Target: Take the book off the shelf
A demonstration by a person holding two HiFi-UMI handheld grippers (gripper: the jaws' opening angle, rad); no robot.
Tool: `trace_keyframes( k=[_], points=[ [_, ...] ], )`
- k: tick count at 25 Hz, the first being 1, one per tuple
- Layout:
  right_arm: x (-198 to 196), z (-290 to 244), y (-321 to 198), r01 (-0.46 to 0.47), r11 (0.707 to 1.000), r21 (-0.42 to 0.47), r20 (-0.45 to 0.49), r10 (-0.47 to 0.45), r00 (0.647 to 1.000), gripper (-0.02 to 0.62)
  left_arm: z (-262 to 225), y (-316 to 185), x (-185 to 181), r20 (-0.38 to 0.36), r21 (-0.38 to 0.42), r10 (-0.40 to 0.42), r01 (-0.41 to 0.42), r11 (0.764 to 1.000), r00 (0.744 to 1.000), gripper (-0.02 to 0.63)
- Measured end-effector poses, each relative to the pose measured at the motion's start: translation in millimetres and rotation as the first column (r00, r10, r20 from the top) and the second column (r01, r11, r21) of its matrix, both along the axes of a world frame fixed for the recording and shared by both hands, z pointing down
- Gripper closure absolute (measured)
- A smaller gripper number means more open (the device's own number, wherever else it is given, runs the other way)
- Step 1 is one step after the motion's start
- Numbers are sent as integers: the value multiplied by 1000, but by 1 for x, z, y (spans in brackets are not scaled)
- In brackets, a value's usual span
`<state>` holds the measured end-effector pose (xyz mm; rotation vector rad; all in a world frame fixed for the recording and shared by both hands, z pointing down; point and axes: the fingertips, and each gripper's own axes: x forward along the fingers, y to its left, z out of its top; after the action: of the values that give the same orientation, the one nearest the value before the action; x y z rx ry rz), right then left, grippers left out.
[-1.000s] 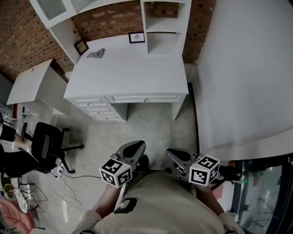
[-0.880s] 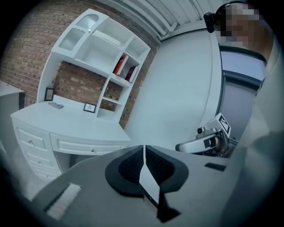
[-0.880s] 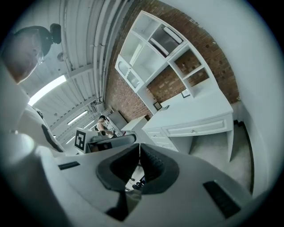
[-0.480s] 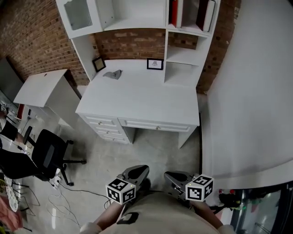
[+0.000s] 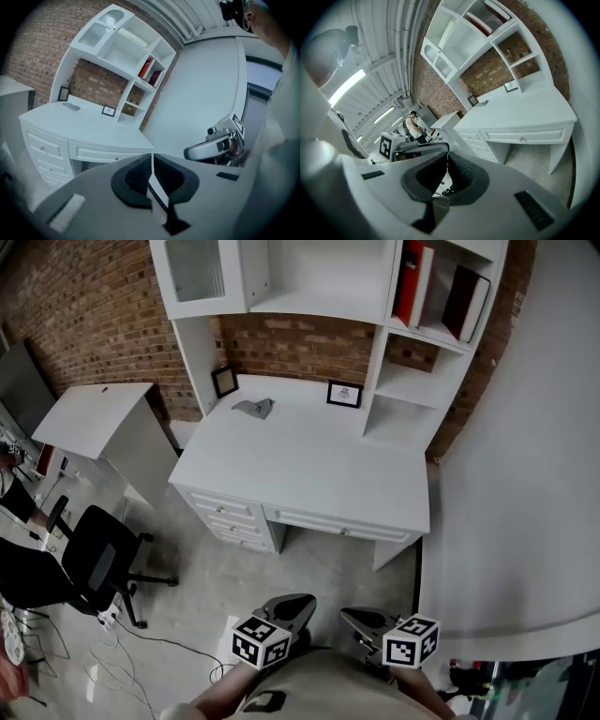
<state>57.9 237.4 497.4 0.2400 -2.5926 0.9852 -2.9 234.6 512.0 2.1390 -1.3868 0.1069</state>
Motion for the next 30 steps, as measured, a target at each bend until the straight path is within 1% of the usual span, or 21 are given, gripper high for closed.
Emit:
trace_keyframes(
  k=[4, 6, 8, 10, 13, 15, 17, 19, 22, 23, 25, 30],
  points=[
    [-32, 11, -2, -33, 999, -23, 9, 33, 999, 589, -1, -6, -11, 50, -2, 66, -66, 998, 997, 591],
    [-46, 16, -3, -31, 999, -28, 4, 31, 1000, 589, -1, -6, -19, 63, -12, 76, -75, 997, 995, 591],
    [-52, 23, -4, -16, 999, -37, -12, 16, 1000, 589, 0, -5, -25, 69, -24, 55, -54, 998, 996, 591],
    [-52, 29, -10, -9, 999, -42, -25, 8, 1000, 589, 3, -8, -29, 73, -42, 19, -16, 999, 997, 591],
    [-54, 29, -24, -6, 999, -40, -25, 5, 1000, 589, -1, -15, -36, 88, -60, -28, 34, 998, 996, 591],
    [-58, 20, -33, 5, 1000, -28, -26, -6, 1000, 589, -12, -24, -42, 87, -64, -68, 73, 995, 994, 591],
    [-59, 6, -46, 28, 1000, 9, -33, -28, 999, 589, -22, -36, -44, 71, -66, -104, 109, 992, 992, 591],
    [-52, -3, -61, 40, 997, 60, -36, -38, 999, 589, -19, -50, -38, 57, -85, -114, 118, 989, 992, 591],
    [-33, -5, -91, 9, 994, 105, -38, -5, 999, 589, -8, -72, -19, 65, -120, -94, 101, 988, 993, 591],
    [-27, -7, -103, 0, 993, 117, -32, 4, 999, 589, -8, -81, -14, 74, -113, -88, 96, 989, 993, 591],
    [-16, -16, -126, -18, 991, 135, -6, 19, 1000, 589, -16, -104, -4, 93, -67, -77, 83, 994, 993, 591],
    [17, -23, -189, -88, 981, 172, 37, 83, 996, 589, -23, -174, 23, 105, 9, -50, 50, 999, 993, 591]
  ],
)
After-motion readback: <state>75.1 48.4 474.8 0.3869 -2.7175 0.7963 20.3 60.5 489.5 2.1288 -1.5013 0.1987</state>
